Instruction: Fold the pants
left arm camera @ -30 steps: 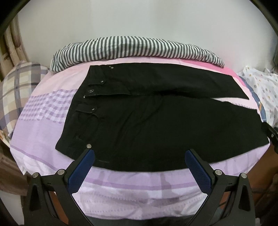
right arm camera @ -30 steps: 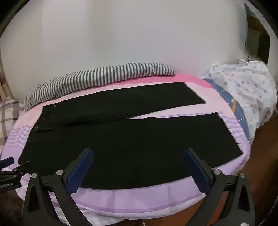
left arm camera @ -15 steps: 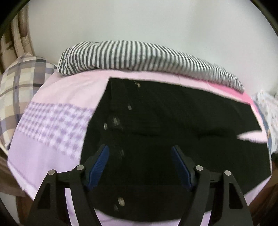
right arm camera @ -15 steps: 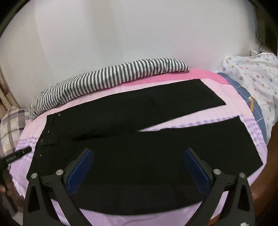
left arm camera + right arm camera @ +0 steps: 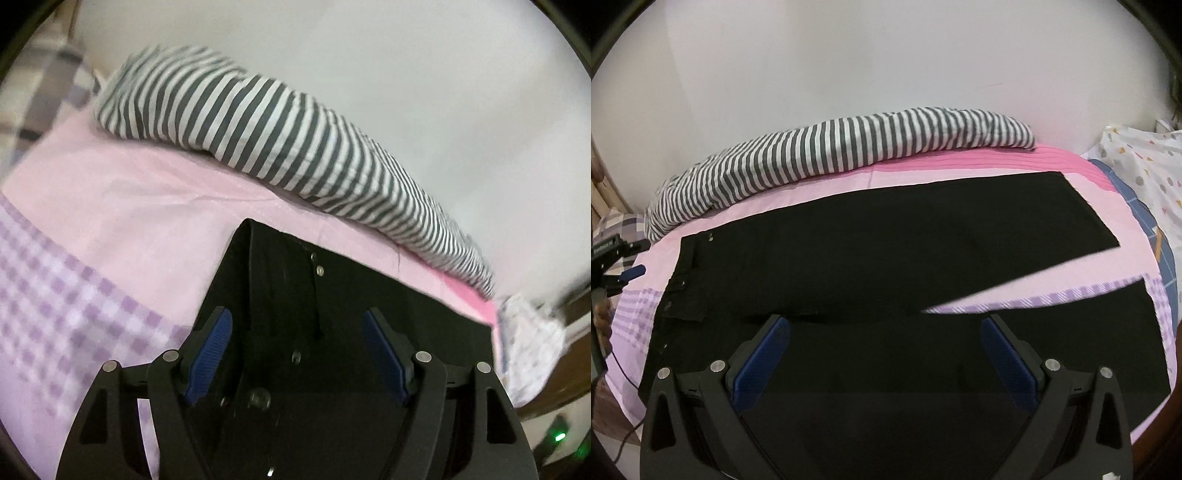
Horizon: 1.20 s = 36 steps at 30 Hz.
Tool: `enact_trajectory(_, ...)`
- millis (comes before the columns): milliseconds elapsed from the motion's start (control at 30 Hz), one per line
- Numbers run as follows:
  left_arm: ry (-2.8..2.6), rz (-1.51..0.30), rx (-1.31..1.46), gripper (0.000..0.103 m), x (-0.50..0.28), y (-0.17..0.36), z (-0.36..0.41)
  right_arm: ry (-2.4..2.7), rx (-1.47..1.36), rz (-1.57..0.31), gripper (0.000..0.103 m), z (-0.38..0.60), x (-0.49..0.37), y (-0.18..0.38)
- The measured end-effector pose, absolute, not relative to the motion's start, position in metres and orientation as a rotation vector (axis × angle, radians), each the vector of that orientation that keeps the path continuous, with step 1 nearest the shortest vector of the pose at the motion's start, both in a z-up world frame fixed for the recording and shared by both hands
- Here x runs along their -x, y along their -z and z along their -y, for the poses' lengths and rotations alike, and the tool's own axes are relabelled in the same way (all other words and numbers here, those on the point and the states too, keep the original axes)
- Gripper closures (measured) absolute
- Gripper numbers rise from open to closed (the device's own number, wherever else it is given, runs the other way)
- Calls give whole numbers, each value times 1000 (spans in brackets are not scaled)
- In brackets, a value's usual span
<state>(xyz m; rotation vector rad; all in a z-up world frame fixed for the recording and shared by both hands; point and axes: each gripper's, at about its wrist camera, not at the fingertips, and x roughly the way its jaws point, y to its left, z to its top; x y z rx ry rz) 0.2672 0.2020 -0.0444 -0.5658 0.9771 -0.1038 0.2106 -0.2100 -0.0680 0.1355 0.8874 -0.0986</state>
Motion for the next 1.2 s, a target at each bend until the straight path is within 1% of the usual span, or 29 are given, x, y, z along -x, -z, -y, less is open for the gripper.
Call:
enact_trajectory(33,108,-993,603,30,-275,51,-208,98,-131,-893,0,208,-216,69)
enact_trajectory(67,112,-1002,635,32,-281,56,-212,96,-126,-898,0,207,-222,71)
enact_trajectory(100,117,-1009,665,38,-288,61,-217,93,-120,-904,0,205,-230,73)
enact_trajectory(167,123,-1034,705,44,-302,74,-224,90,-108,-910,0,201,-240,76)
enact_trajectory(267,136,-1066,759,50,-318,91,-229,83,-90,-915,0,196,-256,80)
enact_trajectory(467,111,-1105,795,52,-340,116,-235,65,-75,-940,0,187,-288,90)
enact_trajectory(533,123,-1108,805,54,-346,122,-237,57,-71,-942,0,184,-295,93)
enact_trajectory(700,176,-1116,778,67,-362,123,-229,42,-46,-952,0,178,-316,101)
enact_trajectory(933,225,-1111,771,70,-373,128,-226,-5,-13,-964,0,174,-345,114)
enact_trajectory(967,226,-1107,768,79,-372,128,-226,-18,-3,-969,1,173,-350,116)
enact_trajectory(1000,227,-1102,766,92,-371,128,-227,-38,2,-978,1,174,-355,118)
enact_trajectory(1100,235,-1073,778,94,-367,128,-228,-91,20,-1001,1,175,-371,123)
enact_trajectory(1200,217,-1014,710,95,-360,115,-218,-166,43,-1023,1,179,-386,123)
